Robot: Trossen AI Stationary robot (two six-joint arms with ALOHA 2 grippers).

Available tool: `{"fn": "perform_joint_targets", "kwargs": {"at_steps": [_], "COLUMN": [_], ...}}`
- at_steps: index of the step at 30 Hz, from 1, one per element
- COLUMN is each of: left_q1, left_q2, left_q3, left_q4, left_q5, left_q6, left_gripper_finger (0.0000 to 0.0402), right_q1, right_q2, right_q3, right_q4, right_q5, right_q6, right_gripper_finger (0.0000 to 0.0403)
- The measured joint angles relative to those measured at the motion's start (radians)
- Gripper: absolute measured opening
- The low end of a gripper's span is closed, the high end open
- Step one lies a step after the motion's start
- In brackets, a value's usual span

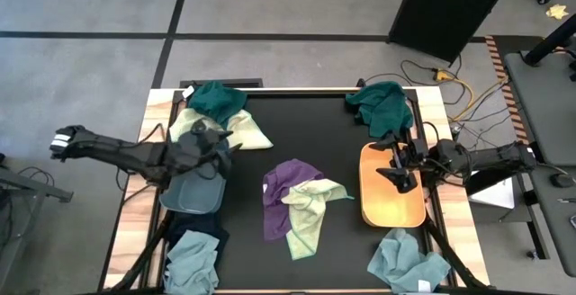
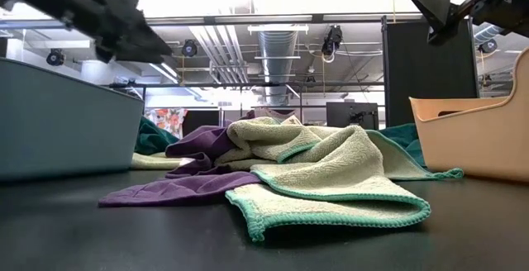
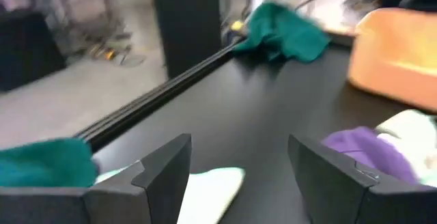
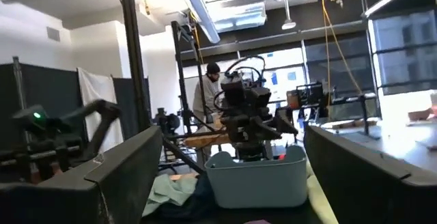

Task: Sort microfiber towel by color & place in baskets
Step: Put the top light green microfiber towel into the blue bin

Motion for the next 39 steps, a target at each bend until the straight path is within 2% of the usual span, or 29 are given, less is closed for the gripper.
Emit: {"fn": "perform_joint_targets", "kwargs": {"at_steps": [5, 11, 16, 28, 33, 39], "left_q1": [0.157, 0.372, 0.488, 0.527, 0.535, 0.535], "left_q2": [0.171, 0.375, 0.541, 0.88, 0.974, 1.026], "left_q3": [0.114, 0.225, 0.302, 0.48, 0.525, 0.537], "left_q4": [-0.097, -0.136, -0.178, -0.383, -0.429, -0.434], "left_q5": [0.101, 0.335, 0.48, 0.524, 0.569, 0.578], "left_q6": [-0.067, -0.05, -0.009, -0.002, 0.017, 0.03], "left_gripper_finger": [0.023, 0.023, 0.023, 0.023, 0.023, 0.023], "right_q1": [0.0, 0.001, 0.001, 0.001, 0.001, 0.001], "right_q2": [0.0, 0.004, 0.015, 0.048, 0.048, 0.048], "right_q3": [0.0, 0.0, 0.0, 0.0, 0.0, 0.0], "right_q4": [0.019, 0.016, 0.004, -0.006, -0.006, -0.007], "right_q5": [0.002, -0.014, -0.016, -0.009, -0.009, -0.008], "right_q6": [-0.041, 0.037, 0.112, 0.158, 0.158, 0.158], "right_gripper_finger": [0.035, 0.035, 0.035, 0.035, 0.035, 0.035]}}
